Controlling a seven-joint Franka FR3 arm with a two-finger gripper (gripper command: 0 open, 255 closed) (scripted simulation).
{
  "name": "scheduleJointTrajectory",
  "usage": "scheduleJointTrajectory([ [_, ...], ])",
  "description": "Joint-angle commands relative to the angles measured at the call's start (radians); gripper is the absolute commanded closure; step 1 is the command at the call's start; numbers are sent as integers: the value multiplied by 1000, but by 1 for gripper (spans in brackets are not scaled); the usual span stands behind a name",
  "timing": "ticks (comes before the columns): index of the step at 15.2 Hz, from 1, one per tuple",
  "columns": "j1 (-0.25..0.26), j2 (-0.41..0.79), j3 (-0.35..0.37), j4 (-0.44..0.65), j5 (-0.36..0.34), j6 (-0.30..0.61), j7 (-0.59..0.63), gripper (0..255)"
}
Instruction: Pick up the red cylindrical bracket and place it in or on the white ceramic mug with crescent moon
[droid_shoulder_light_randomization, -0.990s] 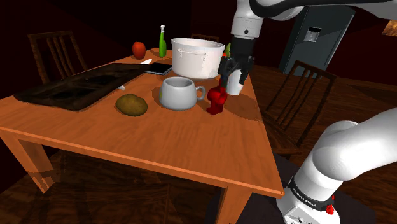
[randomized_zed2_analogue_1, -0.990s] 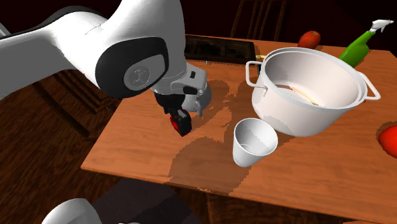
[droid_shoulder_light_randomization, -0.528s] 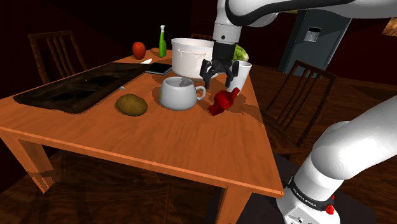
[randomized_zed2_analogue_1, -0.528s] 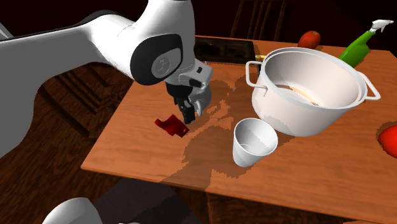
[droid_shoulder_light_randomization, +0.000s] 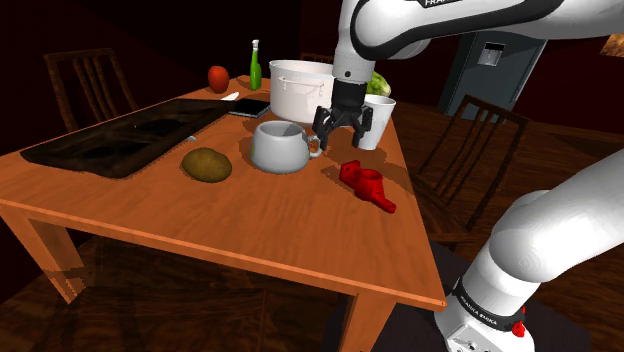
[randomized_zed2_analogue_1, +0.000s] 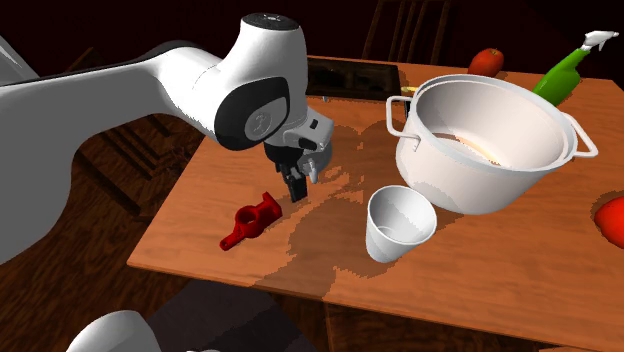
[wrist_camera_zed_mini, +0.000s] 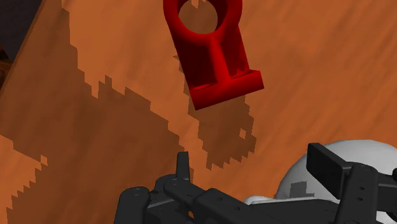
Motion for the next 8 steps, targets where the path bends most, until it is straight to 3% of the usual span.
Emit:
scheduleJointTrajectory([
  [1, 0, 0, 0, -1, 0, 1, 0, 0],
  [4, 0, 0, 0, -1, 0, 1, 0, 0],
  [5, 0, 0, 0, -1, 0, 1, 0, 255],
  [8, 0, 0, 0, -1, 0, 1, 0, 255],
])
